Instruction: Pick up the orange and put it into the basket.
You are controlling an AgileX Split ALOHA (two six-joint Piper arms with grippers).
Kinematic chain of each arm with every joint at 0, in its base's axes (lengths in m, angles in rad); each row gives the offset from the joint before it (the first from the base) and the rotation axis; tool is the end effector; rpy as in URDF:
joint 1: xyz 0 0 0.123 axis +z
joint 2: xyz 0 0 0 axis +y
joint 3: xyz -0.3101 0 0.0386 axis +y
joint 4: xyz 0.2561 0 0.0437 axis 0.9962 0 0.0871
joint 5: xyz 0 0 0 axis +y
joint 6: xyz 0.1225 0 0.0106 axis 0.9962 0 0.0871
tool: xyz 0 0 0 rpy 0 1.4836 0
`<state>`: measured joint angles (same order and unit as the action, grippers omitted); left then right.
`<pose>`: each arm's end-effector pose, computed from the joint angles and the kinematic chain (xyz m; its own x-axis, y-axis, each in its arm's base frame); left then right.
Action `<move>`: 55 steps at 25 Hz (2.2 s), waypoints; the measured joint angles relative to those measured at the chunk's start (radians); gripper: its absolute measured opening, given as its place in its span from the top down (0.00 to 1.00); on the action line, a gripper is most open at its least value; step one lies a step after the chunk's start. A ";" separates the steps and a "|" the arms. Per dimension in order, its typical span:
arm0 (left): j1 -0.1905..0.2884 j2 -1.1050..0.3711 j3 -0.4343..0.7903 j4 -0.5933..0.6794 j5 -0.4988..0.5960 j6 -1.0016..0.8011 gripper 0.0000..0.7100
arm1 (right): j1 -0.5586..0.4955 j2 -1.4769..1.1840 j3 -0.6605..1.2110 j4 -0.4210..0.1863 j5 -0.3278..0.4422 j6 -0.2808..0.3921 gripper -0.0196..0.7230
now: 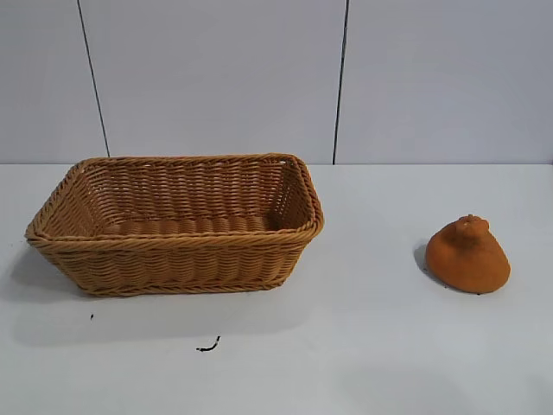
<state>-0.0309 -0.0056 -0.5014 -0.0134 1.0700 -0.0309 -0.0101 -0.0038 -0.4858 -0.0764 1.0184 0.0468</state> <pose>0.0016 -0.0015 0.2660 -0.4590 -0.0232 -0.8881 0.0242 0.9990 -0.0386 0.0061 -0.0081 0.2670 -0.4257 0.0109 -0.9048 0.0717 0.9972 -0.0217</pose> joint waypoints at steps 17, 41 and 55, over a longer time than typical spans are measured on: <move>0.000 0.000 0.000 0.000 0.000 0.000 0.06 | 0.000 0.197 -0.124 -0.005 -0.065 0.000 0.15; 0.000 0.000 0.000 0.000 0.000 0.000 0.06 | 0.000 1.649 -0.893 0.151 0.027 -0.017 0.15; 0.000 0.000 0.000 0.000 0.000 0.000 0.06 | 0.077 1.981 -0.901 0.199 -0.098 -0.039 0.15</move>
<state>-0.0309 -0.0056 -0.5014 -0.0134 1.0700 -0.0309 0.0669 1.9777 -1.3866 0.1231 0.9208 0.0081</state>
